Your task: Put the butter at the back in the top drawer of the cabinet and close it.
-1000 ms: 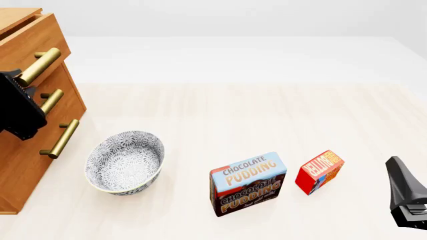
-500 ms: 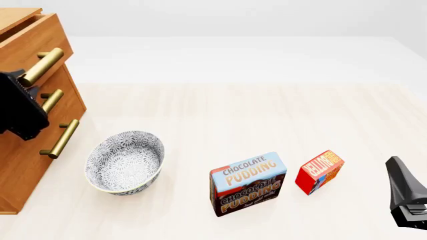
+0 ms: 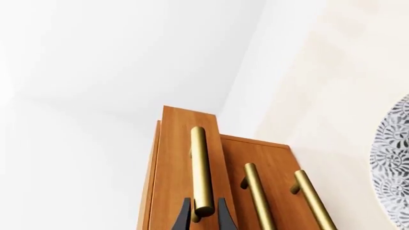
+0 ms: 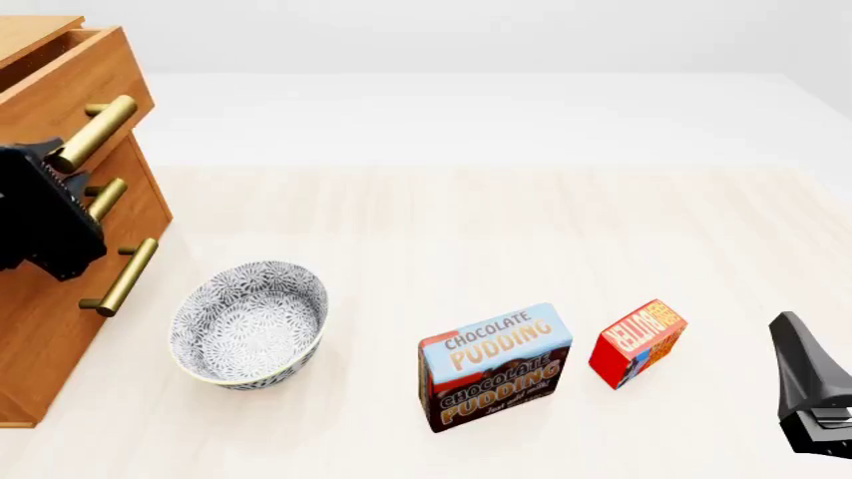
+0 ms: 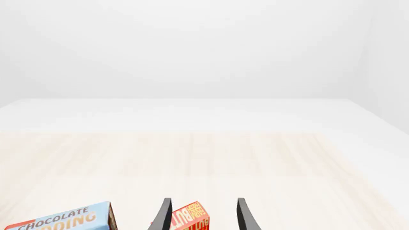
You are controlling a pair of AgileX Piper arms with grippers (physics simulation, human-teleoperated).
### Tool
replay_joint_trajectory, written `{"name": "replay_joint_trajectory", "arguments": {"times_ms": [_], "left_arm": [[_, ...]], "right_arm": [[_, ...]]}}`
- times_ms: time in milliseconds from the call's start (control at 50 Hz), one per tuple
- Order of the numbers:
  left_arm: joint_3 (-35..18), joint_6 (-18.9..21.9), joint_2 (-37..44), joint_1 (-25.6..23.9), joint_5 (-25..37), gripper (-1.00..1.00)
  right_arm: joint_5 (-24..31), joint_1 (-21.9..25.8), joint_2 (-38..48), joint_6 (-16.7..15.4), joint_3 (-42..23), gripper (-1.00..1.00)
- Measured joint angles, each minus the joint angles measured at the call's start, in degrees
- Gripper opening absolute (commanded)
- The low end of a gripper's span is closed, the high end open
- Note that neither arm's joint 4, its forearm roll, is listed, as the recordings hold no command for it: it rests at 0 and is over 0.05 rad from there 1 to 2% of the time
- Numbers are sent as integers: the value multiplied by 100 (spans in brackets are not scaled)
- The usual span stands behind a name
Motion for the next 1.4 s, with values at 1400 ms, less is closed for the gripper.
{"name": "replay_joint_trajectory", "arguments": {"times_ms": [1400], "left_arm": [[-50,-169,-94,-591,205,-100]], "right_arm": [[0,0,0,0,0,100]]}}
